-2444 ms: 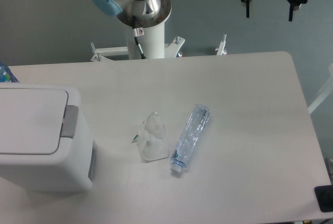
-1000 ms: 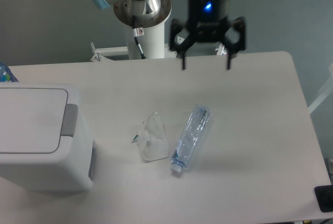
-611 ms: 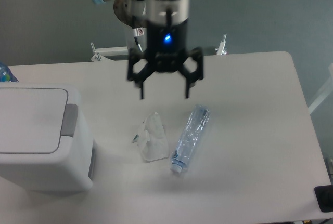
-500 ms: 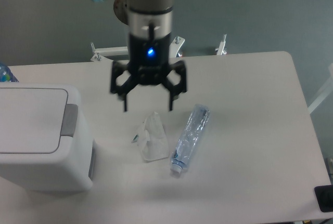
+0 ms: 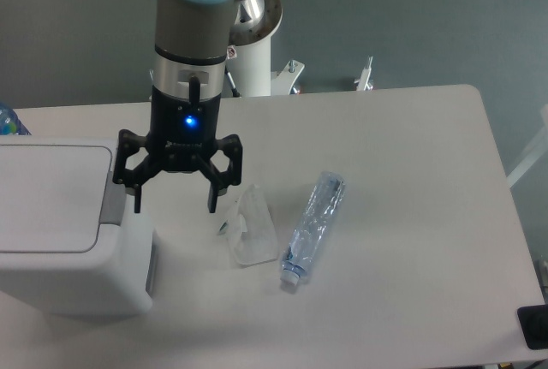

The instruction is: Open the trash can

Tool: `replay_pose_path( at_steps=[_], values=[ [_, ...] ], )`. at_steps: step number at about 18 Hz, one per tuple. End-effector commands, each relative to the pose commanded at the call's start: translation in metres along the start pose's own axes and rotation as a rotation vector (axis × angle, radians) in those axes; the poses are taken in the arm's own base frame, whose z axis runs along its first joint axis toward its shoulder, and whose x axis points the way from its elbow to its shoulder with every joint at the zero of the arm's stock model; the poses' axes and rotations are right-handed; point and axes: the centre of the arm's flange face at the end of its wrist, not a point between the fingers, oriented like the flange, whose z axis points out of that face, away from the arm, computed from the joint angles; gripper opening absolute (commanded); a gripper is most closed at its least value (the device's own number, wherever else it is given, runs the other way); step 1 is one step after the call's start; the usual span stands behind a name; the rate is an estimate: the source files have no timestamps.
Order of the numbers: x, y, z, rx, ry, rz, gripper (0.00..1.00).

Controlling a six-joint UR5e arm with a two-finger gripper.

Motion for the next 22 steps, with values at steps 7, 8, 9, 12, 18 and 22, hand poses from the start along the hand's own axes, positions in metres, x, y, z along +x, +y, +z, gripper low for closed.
replay_pose_path(
  at_steps=[7,8,9,12,18,22],
  values=[
    [0.007,0.006,0.006,-0.014,0.006,0.005,1.0],
    [0.006,0.007,0.007,-0.017,0.006,0.004,1.0],
    [0.006,0.008,0.007,-0.019,0.006,0.003,1.0],
    [0.005,0.009,0.011,-0.024,0.004,0.003,1.0],
    [0.003,0.012,0.014,-0.032,0.004,0.001,1.0],
    [0.003,0.012,0.016,-0.035,0.004,0.001,1.0]
  ],
)
